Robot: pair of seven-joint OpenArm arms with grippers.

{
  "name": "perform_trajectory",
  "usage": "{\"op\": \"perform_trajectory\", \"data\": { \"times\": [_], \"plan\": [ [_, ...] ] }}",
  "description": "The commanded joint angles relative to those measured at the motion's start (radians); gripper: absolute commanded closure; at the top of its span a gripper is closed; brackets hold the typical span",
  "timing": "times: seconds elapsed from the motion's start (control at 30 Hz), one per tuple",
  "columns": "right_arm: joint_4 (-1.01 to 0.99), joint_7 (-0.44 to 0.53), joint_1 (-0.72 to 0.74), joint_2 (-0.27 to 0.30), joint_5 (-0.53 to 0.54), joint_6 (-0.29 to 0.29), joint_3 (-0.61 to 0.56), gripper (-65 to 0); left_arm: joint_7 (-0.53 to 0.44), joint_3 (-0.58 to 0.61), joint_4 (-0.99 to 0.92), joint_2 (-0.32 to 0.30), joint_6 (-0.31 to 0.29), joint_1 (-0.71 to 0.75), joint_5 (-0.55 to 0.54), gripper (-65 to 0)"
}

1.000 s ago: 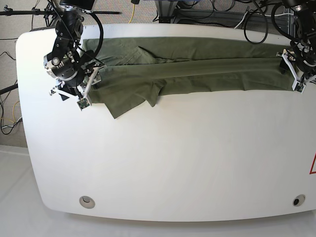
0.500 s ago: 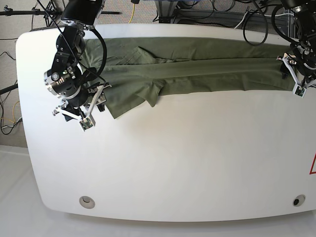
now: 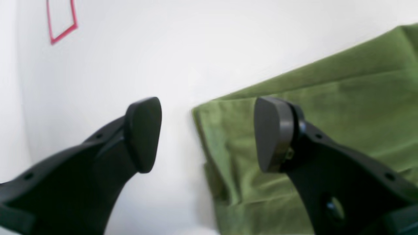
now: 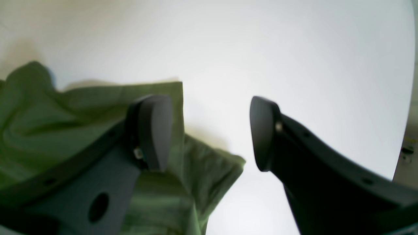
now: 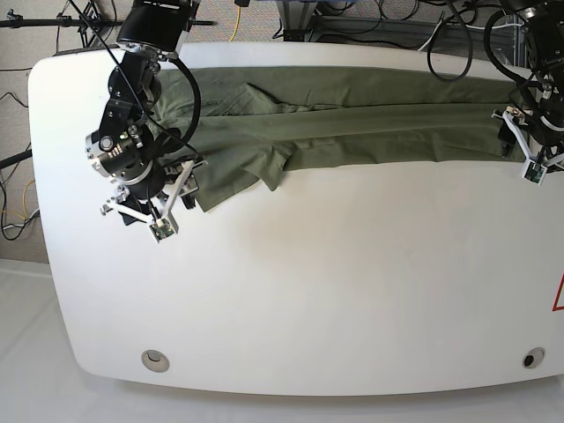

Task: Fold the T-shirt properly
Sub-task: 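Open both grippers to release the folded hem, then move both grippers onto the folded edge and grasp it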

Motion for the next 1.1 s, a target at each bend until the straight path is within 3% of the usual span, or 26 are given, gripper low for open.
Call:
{"op": "perform_trajectory", "data": {
  "times": [0.0, 0.17, 0.43, 0.7, 1.07],
  "plan": [
    [-0.002, 0.012, 0.01, 0.004, -0.003, -0.004, 0.004, -36.2, -0.01, 0.0, 0.009, 0.0, 0.006, -0.011, -0.006, -41.7],
    [-0.057, 0.025, 0.024, -0.012, 0.012, 0.0, 0.002, -36.3, -0.013, 0.011, -0.038, 0.05, 0.006, -0.054, -0.001, -41.5],
    [-0.141, 0.029, 0.05, -0.028, 0.015, 0.004, 0.001, -36.4, -0.013, 0.048, -0.092, 0.07, 0.006, -0.094, 0.003, -41.3],
    [-0.199, 0.047, 0.101, -0.042, 0.013, -0.008, 0.0, -37.0, -0.004, 0.132, -0.083, 0.07, 0.006, -0.1, -0.004, -40.4],
    [-0.33, 0.106, 0.139, -0.034, 0.007, -0.007, 0.003, -37.0, -0.001, 0.133, -0.074, 0.056, 0.006, -0.08, -0.003, -40.4]
  ]
}}
